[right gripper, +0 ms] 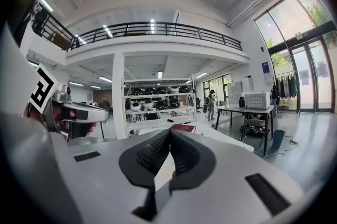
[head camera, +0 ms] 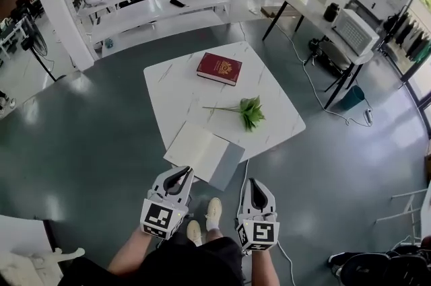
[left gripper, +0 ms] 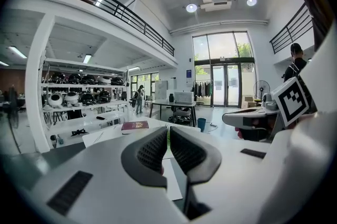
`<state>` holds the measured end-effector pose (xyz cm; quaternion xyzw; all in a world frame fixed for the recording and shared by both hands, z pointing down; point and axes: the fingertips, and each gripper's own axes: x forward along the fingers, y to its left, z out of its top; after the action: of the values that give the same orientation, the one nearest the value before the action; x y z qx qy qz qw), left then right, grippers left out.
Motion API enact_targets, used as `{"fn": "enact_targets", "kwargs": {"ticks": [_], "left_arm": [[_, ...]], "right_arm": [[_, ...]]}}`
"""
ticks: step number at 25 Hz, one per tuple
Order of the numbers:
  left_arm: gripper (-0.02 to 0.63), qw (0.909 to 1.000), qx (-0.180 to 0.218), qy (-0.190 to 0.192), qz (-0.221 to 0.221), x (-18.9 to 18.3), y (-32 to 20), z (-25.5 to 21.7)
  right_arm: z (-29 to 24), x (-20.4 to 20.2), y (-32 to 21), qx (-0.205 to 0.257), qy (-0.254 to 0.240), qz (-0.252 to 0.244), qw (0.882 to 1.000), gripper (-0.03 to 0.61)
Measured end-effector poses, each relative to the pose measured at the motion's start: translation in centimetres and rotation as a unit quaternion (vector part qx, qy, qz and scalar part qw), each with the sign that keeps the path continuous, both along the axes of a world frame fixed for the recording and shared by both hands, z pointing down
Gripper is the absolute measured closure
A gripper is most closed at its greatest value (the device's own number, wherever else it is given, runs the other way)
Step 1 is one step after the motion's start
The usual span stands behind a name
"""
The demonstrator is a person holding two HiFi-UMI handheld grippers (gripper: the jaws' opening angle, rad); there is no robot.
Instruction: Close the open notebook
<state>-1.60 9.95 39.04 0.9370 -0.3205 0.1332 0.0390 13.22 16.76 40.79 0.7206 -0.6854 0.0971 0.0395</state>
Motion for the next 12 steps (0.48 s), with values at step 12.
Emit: {"fn": "enact_targets", "kwargs": {"ticks": [12], "left_arm": [[0.578,0.9983,-0.049,-0.023,-0.020,3.1,-5.5,4.7]], "right_arm": [[4.5,3.1,-6.3,-0.041,-0.028,-0.021,0.999,0.561]]}}
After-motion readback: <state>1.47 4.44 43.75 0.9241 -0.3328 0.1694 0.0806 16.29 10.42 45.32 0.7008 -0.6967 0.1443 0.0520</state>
